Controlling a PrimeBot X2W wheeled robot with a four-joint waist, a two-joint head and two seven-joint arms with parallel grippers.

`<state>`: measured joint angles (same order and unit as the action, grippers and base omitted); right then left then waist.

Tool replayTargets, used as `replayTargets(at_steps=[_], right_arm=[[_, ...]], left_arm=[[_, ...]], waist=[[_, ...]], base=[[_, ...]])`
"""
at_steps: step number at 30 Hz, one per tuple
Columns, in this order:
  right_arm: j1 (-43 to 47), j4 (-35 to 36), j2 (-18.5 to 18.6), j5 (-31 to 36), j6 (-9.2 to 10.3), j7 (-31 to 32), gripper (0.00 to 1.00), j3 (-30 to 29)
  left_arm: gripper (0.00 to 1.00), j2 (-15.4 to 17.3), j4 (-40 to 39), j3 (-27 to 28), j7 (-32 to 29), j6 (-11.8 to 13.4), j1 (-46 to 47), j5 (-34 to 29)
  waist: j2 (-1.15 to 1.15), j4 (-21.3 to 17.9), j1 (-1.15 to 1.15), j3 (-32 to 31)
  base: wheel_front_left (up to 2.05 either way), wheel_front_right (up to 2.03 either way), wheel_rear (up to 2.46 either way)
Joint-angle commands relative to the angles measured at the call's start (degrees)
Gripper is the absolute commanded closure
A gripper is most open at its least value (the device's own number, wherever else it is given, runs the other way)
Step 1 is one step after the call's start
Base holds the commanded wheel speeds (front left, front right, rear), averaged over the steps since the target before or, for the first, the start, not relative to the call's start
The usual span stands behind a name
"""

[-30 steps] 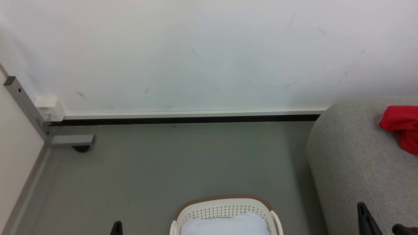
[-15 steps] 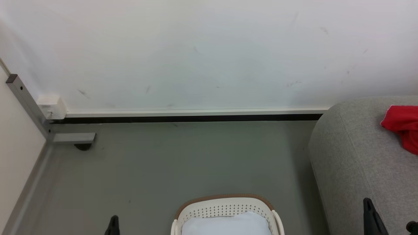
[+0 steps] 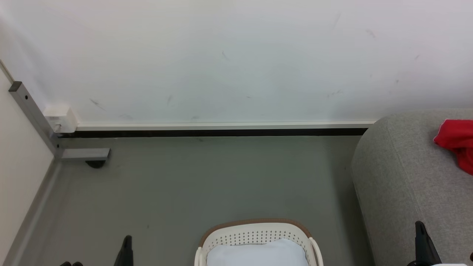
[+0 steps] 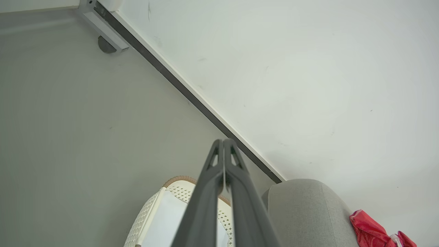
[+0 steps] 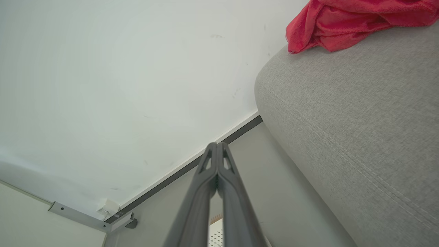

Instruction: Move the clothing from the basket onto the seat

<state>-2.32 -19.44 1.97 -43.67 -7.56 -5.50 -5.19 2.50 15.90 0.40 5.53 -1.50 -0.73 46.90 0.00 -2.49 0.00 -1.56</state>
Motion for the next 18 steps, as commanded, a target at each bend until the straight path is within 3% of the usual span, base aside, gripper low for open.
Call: replayTargets(at_steps=[1, 18], right_arm=[[-1.80, 1.12, 0.64, -2.25, 0.04, 0.37, 1.00, -0.21], [-2.40, 2.31, 0.79, -13.90, 0.06, 3.36, 1.00, -0.51]], left_arm=[[1.00, 0.32, -0.95, 0.54, -0.45, -0.39, 1.44, 2.05], [1.00, 0.38, -1.23, 2.02, -3.43, -1.84, 2.97, 12.96]], waist=[[0.00, 0.04, 0.00, 0.03], [0.00, 0.50, 0.00, 0.35]], base=[[0.00, 0.00, 0.00], [0.00, 0.00, 0.00]])
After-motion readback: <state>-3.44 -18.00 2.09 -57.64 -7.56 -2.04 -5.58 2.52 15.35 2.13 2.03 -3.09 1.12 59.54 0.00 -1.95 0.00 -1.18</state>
